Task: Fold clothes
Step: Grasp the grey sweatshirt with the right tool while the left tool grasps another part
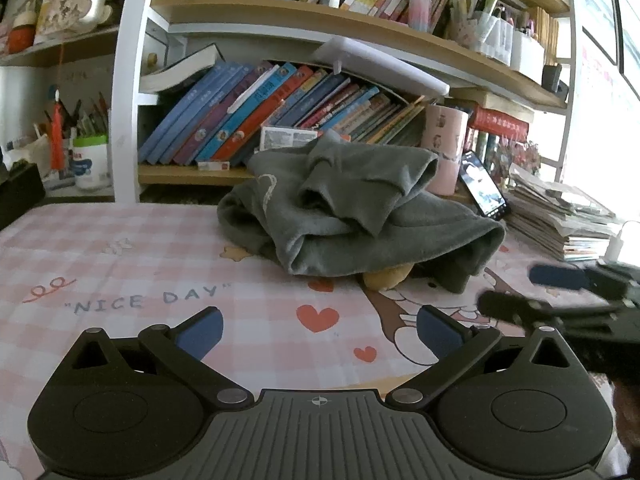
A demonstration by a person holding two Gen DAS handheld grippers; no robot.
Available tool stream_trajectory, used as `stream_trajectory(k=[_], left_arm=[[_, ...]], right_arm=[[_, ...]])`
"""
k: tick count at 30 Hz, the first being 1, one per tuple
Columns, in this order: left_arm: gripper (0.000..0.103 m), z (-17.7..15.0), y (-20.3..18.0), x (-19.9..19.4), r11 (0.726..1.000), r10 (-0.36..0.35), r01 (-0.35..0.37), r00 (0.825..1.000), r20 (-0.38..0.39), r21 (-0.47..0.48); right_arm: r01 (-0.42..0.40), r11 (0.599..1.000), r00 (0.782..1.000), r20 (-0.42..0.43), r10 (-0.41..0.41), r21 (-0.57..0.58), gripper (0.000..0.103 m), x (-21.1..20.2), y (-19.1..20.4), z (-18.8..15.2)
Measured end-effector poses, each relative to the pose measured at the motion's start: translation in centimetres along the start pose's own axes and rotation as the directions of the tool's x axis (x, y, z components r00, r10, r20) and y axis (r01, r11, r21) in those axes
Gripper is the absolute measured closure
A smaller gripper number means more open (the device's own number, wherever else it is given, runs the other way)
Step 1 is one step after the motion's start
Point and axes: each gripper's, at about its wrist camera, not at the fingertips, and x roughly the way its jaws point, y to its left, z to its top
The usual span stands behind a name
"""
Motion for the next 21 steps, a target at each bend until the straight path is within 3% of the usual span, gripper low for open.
stream_trajectory(k=[5,7,10,12,13,14,16,19,20,21], left_arm=[[0.0,0.1,0.3,0.4,1.0,-0.003,0.002,1.0,-0.03,-0.016],[0.0,0.1,0.5,0.5,1.0,-0.004,0.003,0.999,-0.037,-0.029],[0.0,0.2,0.9,0.8,0.998,-0.009,0.006,0.999,-0.049,-0.056],[0.0,0.1,1.1,1.0,0.997,-0.012,0.008,0.998,-0.055,-0.073],[0.0,0.1,1.2,1.0,0.997,-0.014,0.01,0.998,-0.053,-0.082],[0.0,0.1,1.3,0.9,0.996,-0.016,0.012,0.999,-0.044,-0.093],[0.0,0.1,1.8,0.6,0.992,-0.007,0.005,1.0,-0.015,-0.127],[0.0,0.1,2.9,0.1,0.981,0.025,-0.016,0.999,0.044,-0.191],[0.0,0.1,3.2,-0.1,0.977,0.036,-0.022,0.997,0.064,-0.213],[0.0,0.1,3.4,-0.4,0.971,0.049,-0.027,0.995,0.088,-0.239]], right_arm=[[0.087,0.981,0.996,0.017,-0.085,-0.175,0.029,3.3,0.6,1.7],[0.151,0.946,0.988,0.022,-0.15,-0.286,0.027,5.3,0.9,2.0],[0.181,0.889,0.981,0.014,-0.193,-0.42,0.03,8.0,1.2,2.0],[0.178,0.874,0.981,0.016,-0.192,-0.452,0.045,9.2,1.4,2.1],[0.176,0.872,0.982,0.016,-0.19,-0.457,0.065,9.7,1.4,2.2],[0.179,0.879,0.981,0.014,-0.193,-0.441,0.079,10.0,1.4,2.3],[0.131,0.915,0.99,0.001,-0.141,-0.381,0.09,9.6,1.3,2.6],[-0.081,0.96,0.996,-0.053,0.069,-0.27,0.094,7.5,1.6,3.2],[-0.168,0.963,0.985,-0.074,0.156,-0.212,0.094,6.7,1.7,3.3],[-0.281,0.951,0.958,-0.094,0.271,-0.127,0.094,5.9,1.7,3.5]])
